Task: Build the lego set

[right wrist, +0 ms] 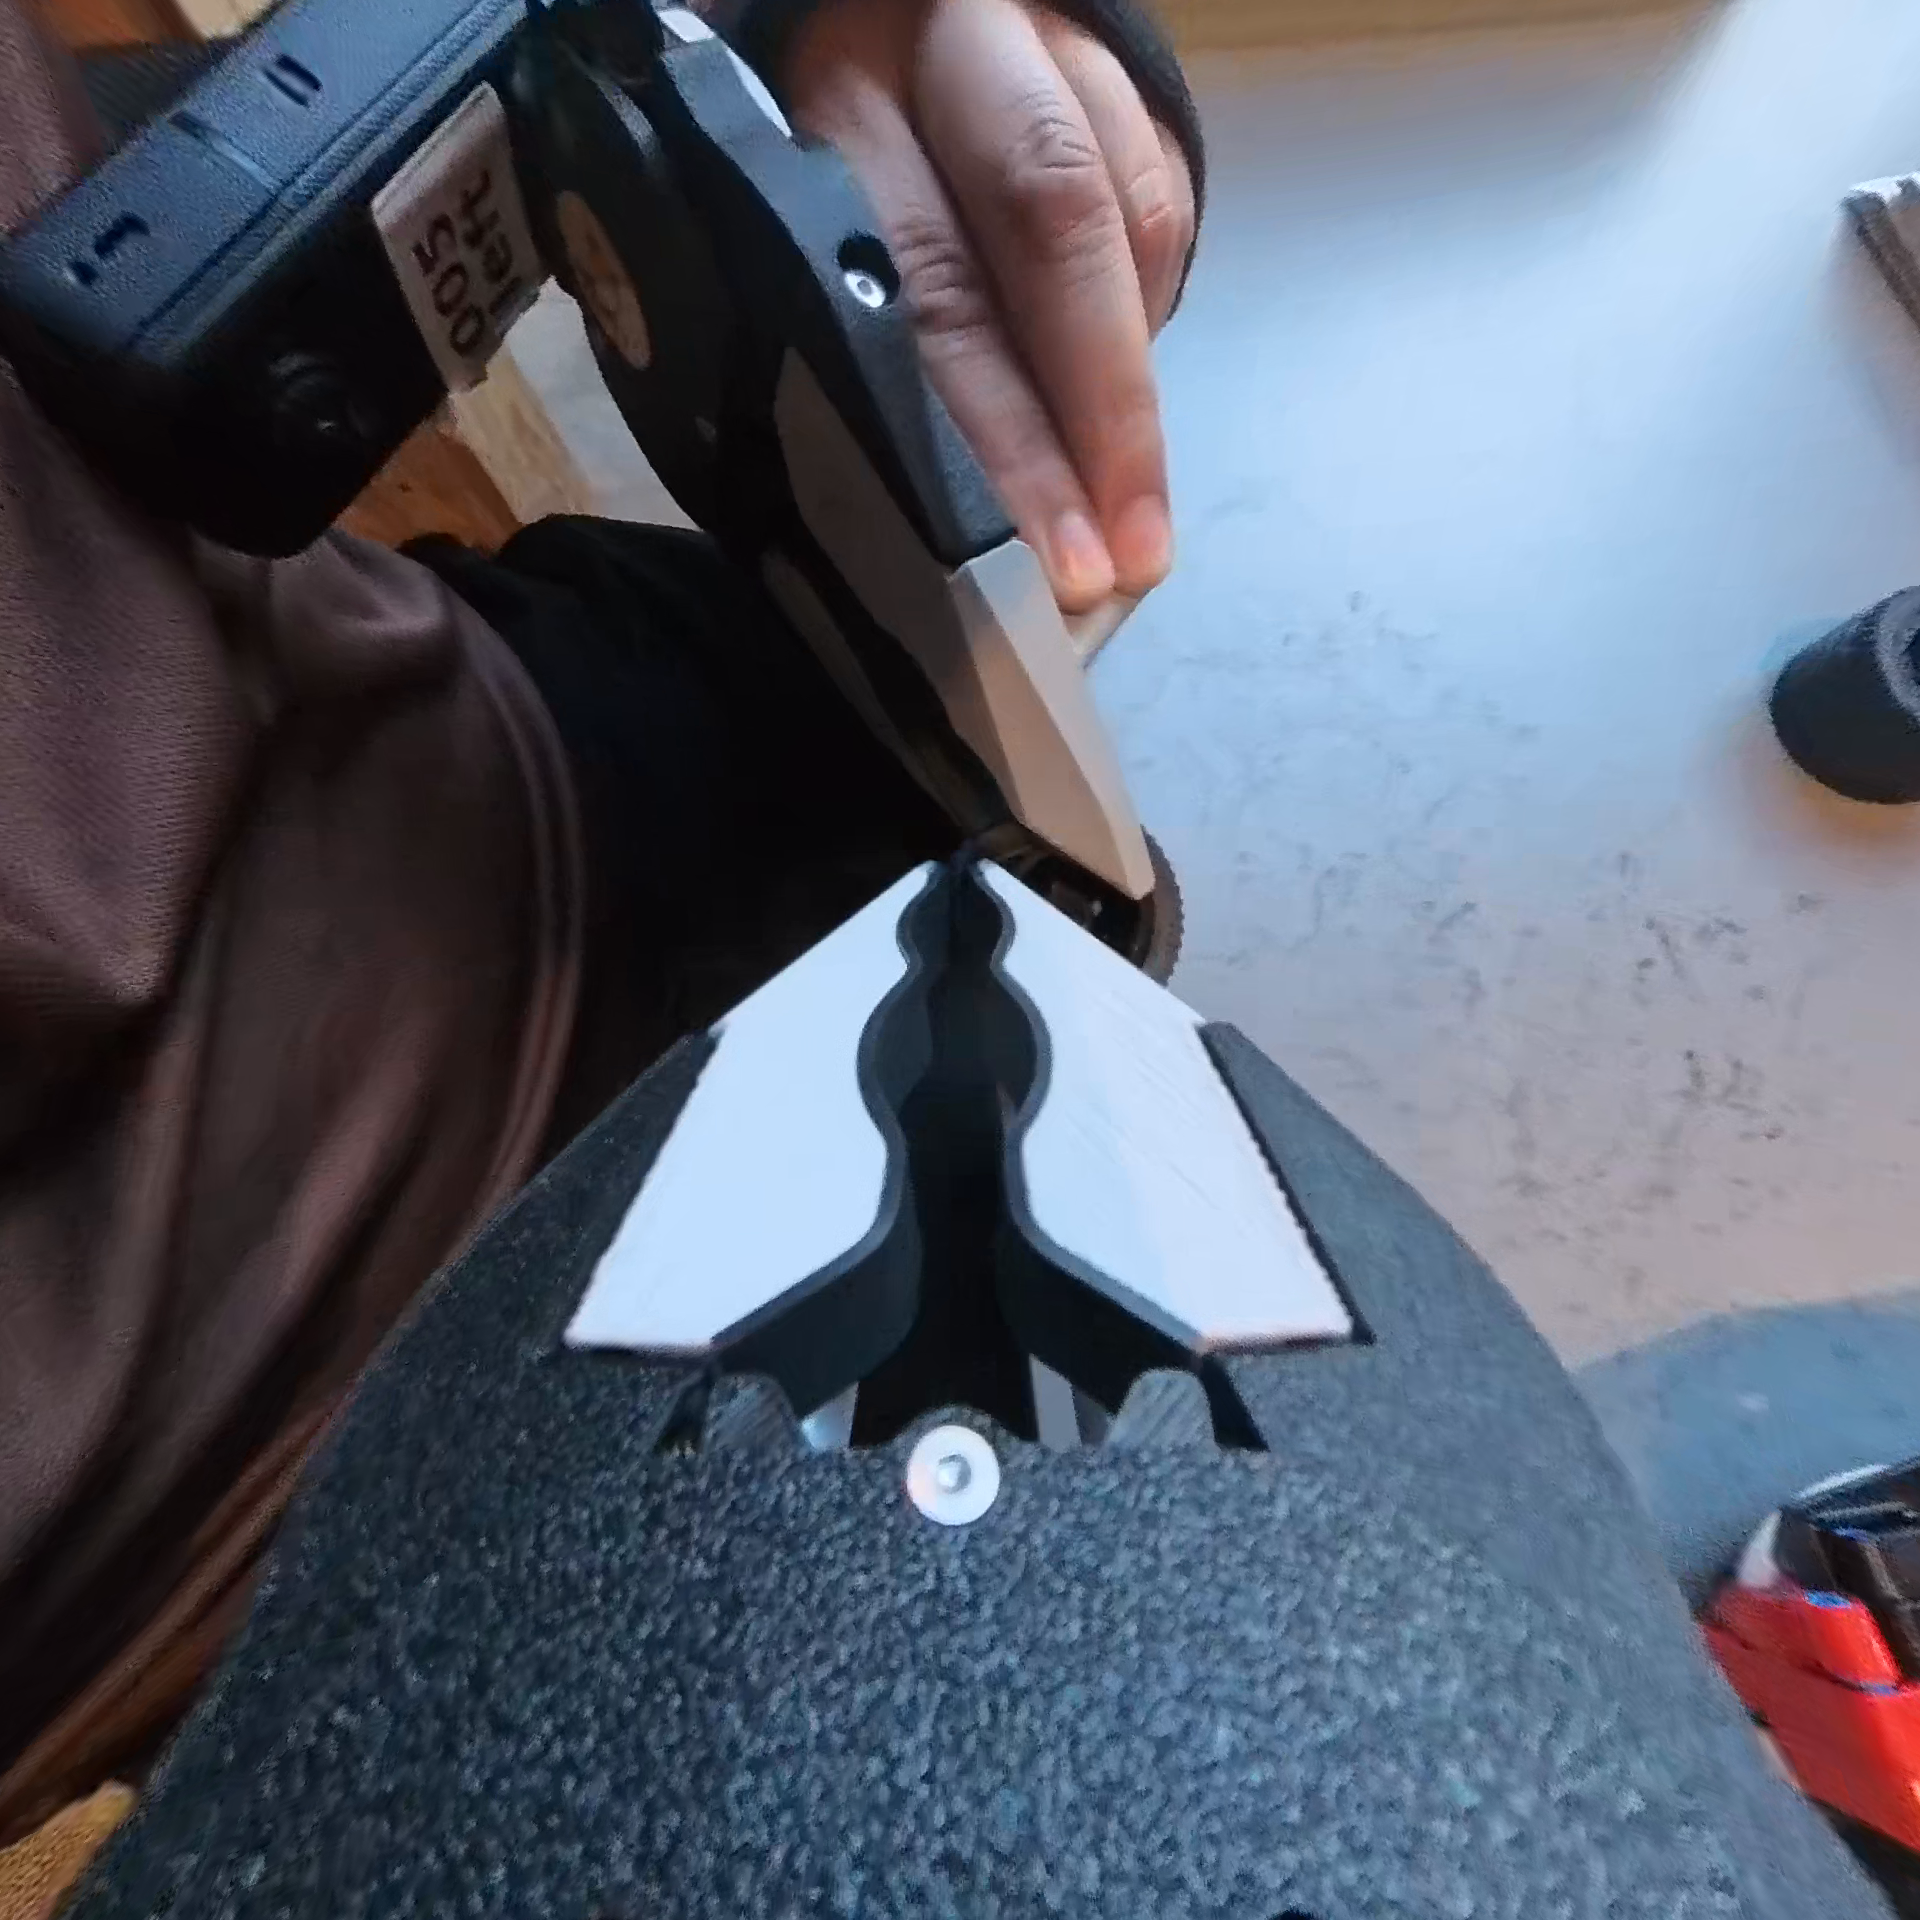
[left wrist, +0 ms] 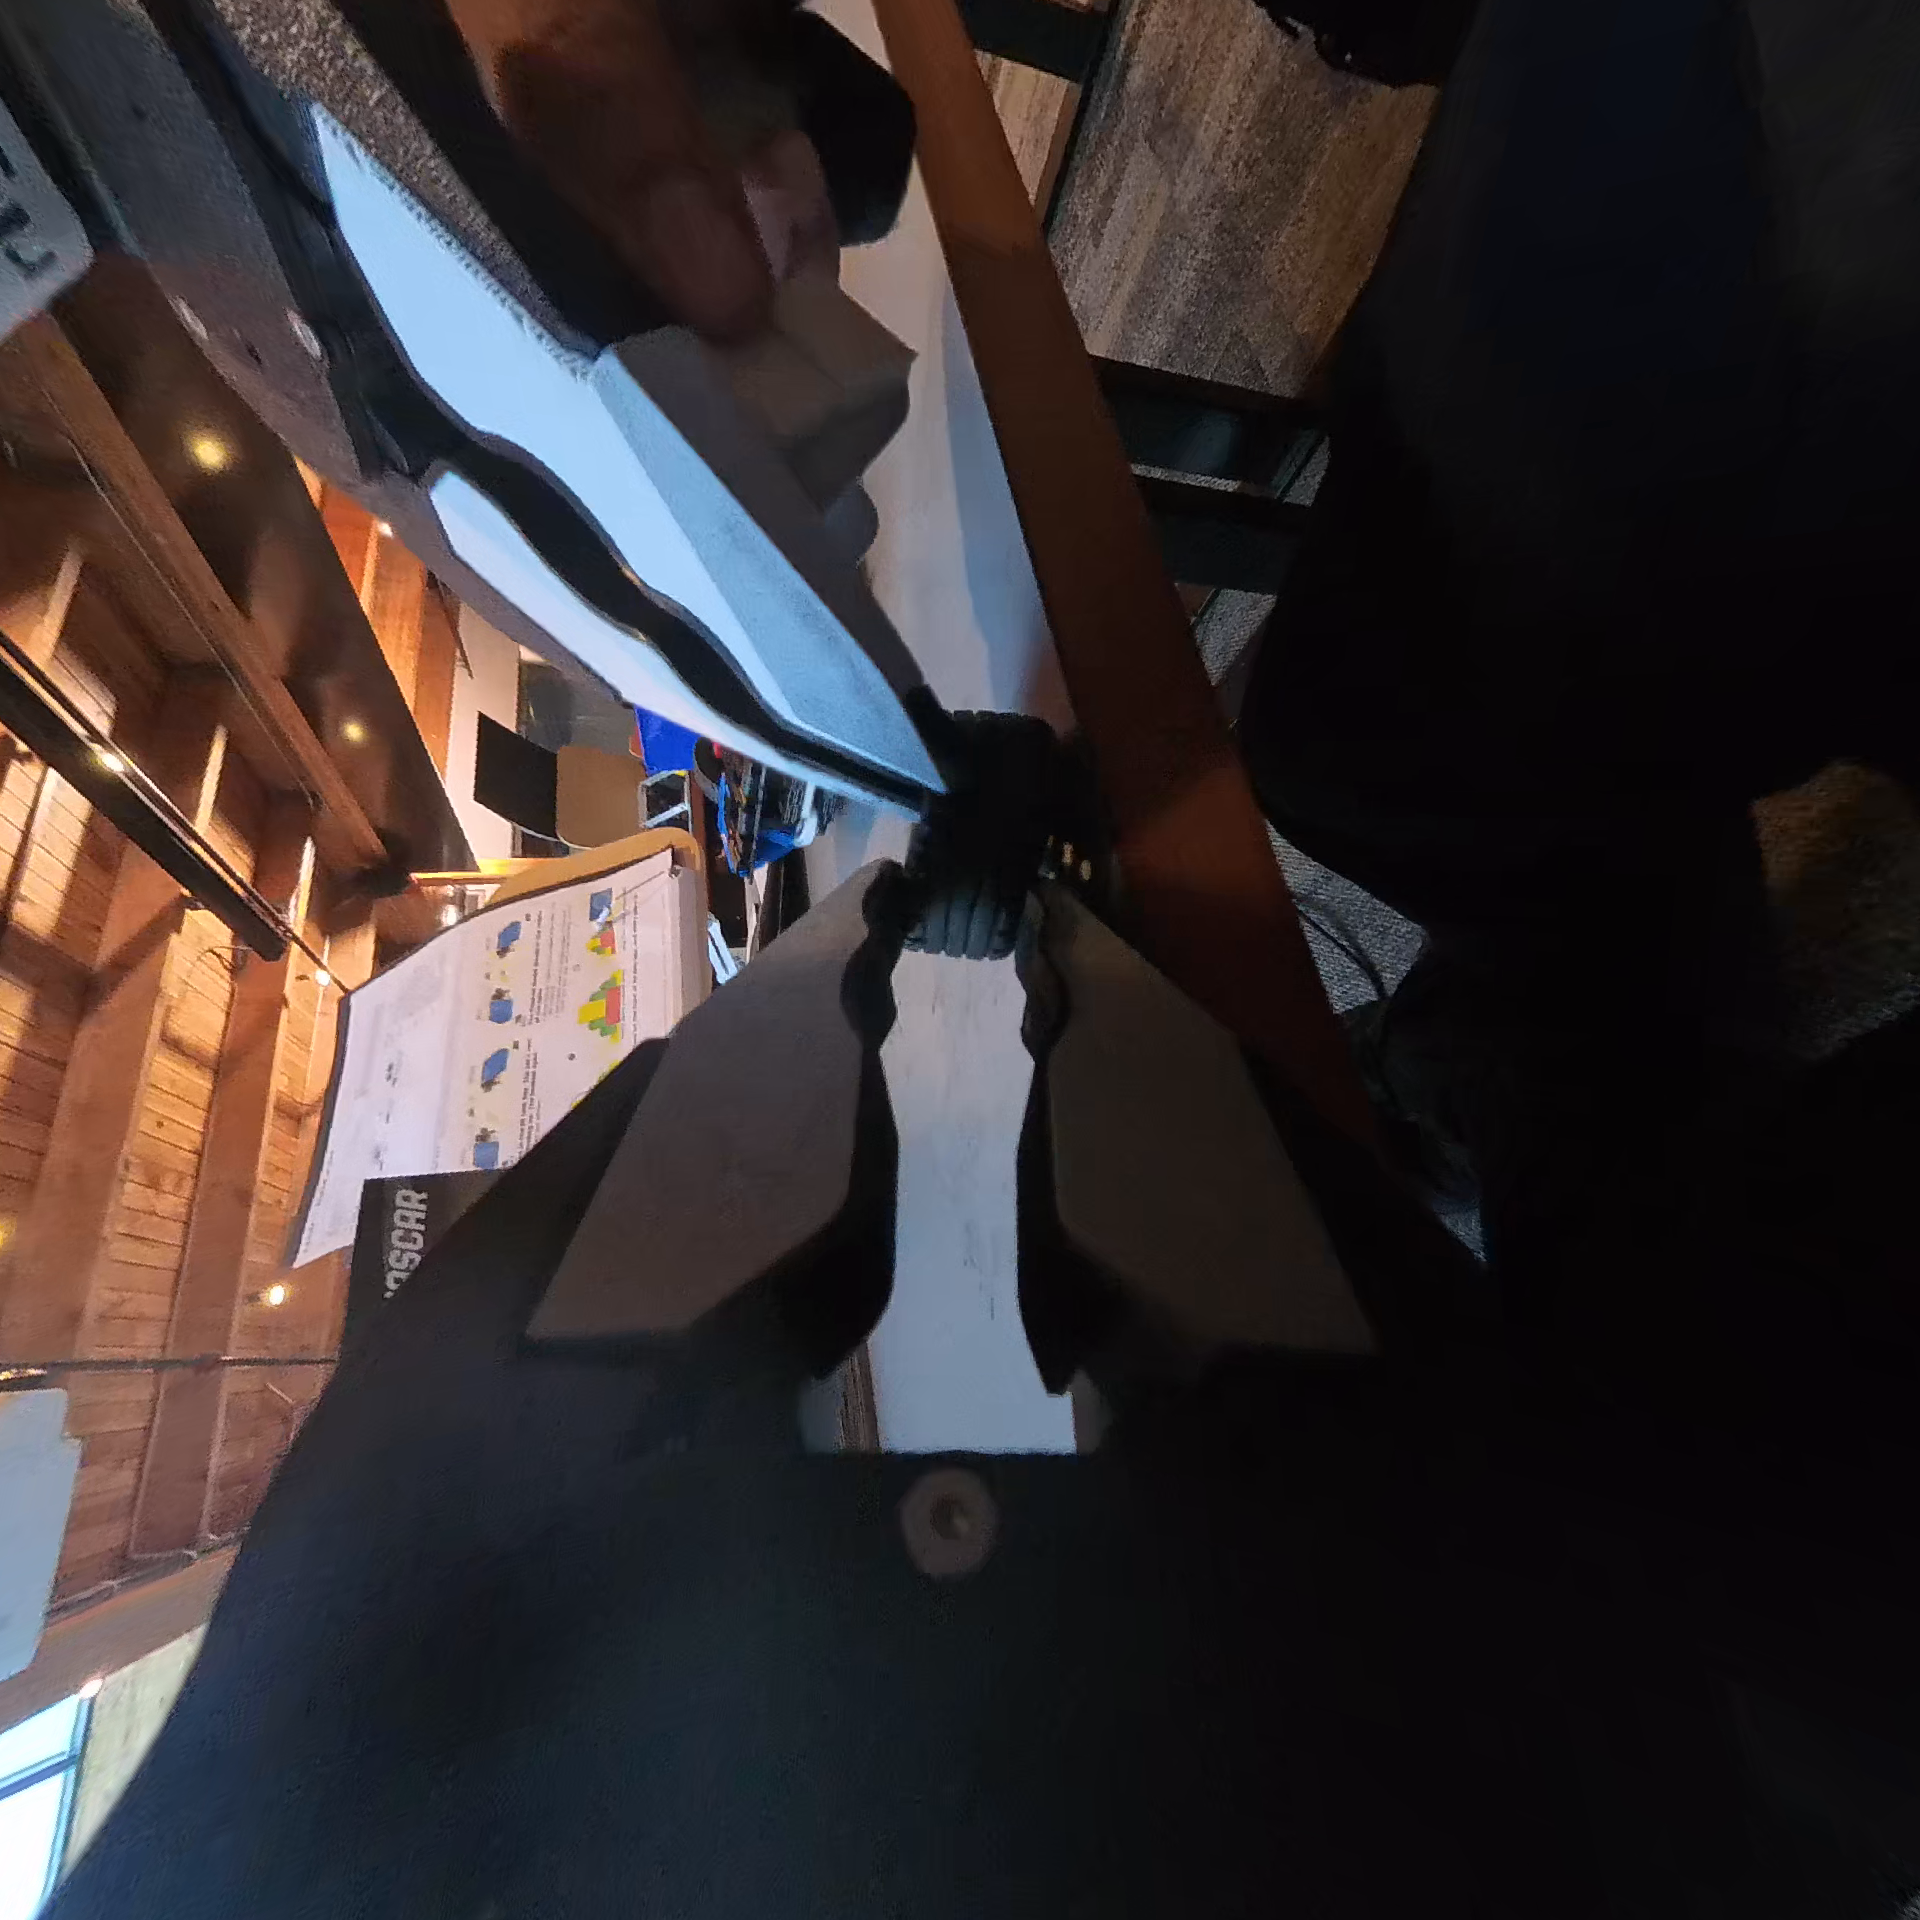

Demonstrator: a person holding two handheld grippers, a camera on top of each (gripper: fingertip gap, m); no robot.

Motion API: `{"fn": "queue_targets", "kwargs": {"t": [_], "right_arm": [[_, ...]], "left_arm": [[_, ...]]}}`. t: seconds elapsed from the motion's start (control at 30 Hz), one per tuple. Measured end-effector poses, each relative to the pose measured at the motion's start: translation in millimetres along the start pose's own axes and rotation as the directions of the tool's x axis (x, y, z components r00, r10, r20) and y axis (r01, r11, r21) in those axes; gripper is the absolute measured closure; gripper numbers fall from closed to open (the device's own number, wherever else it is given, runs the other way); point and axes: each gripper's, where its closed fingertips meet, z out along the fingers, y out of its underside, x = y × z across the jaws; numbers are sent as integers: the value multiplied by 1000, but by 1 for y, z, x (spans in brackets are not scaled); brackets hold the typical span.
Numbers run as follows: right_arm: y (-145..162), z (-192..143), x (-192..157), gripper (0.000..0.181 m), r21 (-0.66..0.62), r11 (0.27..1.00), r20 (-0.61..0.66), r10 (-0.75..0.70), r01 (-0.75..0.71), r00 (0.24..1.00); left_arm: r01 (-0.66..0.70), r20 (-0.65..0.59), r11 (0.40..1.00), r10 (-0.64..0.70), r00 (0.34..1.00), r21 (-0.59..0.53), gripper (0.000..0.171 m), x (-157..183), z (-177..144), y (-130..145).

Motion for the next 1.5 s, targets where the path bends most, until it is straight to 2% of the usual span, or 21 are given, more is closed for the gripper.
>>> {"fn": "queue_targets", "kwargs": {"t": [0.07,0.27,0.4,0.53,0.63,0.87,1.0,1.07,1.17,1.37,1.5], "right_arm": [[1,-2,5,181,-14,999,-35,-45,44,998],[5,-14,11,181,-59,986,-157,-164,156,974],[13,-26,19,180,-112,935,-266,-354,336,897],[8,-22,13,155,-93,914,-211,-407,396,889],[16,-14,19,172,-168,847,-177,-529,504,830],[16,-13,16,174,-204,753,-89,-651,626,754],[19,-9,13,179,-230,640,-16,-756,733,655],[19,-10,14,180,-255,618,18,-766,744,643],[19,-12,14,181,-299,521,14,-835,799,550],[23,-12,8,181,-306,477,-9,-867,824,499],[25,-9,7,181,-304,497,5,-852,813,523]], "left_arm": [[40,-1,999,-40,999,-3,153,0,1,1],[-2,37,1000,1,999,5,154,-3,0,1],[-30,54,999,29,998,16,153,-4,0,0],[-43,62,999,42,997,20,152,-4,0,-1],[-45,64,999,44,997,17,153,-4,0,-1],[-39,60,999,38,997,21,153,-4,0,-1],[-27,41,999,25,999,31,153,-2,-1,-2],[-4,32,1000,3,999,31,153,-2,-1,-1],[18,23,999,-18,1000,30,153,-1,0,0],[29,14,999,-30,999,43,152,-1,0,-2],[22,19,999,-23,1000,34,153,-1,0,-1]]}}
